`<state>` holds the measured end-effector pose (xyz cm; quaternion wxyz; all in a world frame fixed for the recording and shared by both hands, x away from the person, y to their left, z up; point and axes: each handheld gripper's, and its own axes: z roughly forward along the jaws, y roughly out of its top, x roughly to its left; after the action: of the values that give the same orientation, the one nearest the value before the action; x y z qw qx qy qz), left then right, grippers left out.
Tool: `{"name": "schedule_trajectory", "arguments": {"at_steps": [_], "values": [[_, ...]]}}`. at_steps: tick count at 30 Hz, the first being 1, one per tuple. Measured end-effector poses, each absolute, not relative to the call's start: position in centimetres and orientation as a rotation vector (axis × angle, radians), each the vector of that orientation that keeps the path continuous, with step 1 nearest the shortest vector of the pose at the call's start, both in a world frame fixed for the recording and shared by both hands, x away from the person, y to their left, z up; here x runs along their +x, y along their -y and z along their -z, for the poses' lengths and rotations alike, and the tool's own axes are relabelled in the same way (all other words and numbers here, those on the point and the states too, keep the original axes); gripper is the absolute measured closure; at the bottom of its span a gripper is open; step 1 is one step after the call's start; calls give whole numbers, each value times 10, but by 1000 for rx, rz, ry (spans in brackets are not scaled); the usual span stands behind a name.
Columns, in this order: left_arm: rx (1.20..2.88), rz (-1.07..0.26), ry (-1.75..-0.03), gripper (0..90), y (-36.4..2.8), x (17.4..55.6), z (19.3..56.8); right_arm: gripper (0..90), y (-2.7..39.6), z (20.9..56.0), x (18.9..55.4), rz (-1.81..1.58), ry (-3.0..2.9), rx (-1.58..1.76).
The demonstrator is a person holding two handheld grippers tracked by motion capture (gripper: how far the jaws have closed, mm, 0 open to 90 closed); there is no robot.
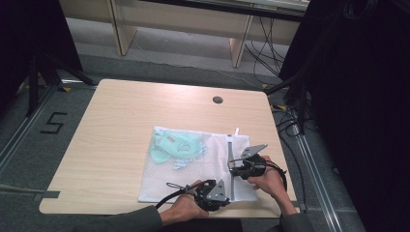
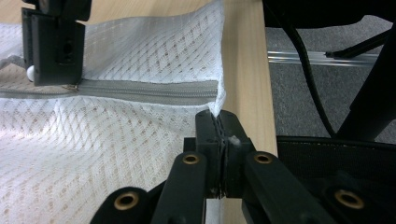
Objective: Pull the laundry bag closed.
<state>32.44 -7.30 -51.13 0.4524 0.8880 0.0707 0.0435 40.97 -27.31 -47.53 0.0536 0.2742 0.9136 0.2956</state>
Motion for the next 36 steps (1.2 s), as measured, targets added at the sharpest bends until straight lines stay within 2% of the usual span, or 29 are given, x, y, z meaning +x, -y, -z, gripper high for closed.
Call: {"name": "schedule_trajectory", "arguments": {"at_steps": [36], "values": [[2184,-106,-196,883,70,327,511,866,276,479,446,-930,-2709,878]]}}
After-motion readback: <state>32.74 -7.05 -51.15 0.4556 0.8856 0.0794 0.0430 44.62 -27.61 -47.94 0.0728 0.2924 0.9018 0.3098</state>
